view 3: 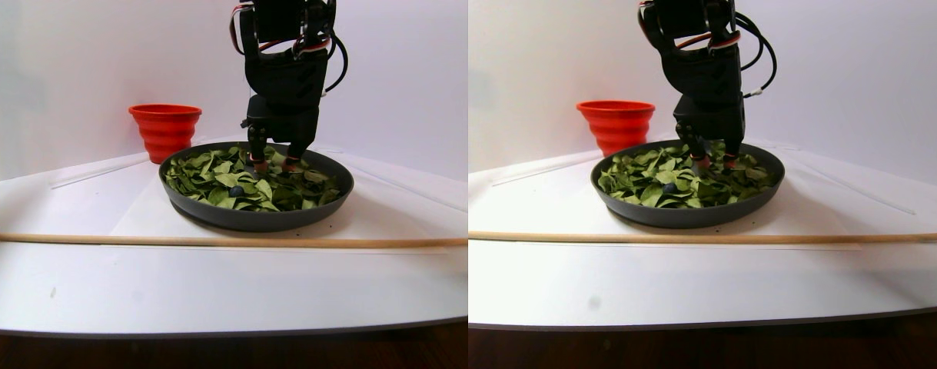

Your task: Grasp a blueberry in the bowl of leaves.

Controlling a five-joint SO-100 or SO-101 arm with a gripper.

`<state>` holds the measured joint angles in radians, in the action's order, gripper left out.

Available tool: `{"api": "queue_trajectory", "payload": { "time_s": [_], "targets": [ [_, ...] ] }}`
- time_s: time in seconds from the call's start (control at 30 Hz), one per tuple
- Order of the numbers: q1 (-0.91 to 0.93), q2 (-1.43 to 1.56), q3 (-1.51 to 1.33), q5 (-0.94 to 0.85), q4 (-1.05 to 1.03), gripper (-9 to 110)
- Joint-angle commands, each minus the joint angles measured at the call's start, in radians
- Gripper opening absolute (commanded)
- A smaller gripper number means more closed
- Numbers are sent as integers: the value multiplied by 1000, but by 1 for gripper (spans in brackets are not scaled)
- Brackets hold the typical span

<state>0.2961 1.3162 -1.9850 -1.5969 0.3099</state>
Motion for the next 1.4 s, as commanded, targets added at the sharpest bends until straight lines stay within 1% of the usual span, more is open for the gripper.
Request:
{"api": "queue_trajectory", "payload": {
  "time_s": [0.0, 0.77, 1.37],
  "targets": [
    [12, 126, 5, -11, 17, 18],
    [61, 153, -9, -34, 17, 18],
    [74, 87, 18, -17, 34, 18]
  ]
}}
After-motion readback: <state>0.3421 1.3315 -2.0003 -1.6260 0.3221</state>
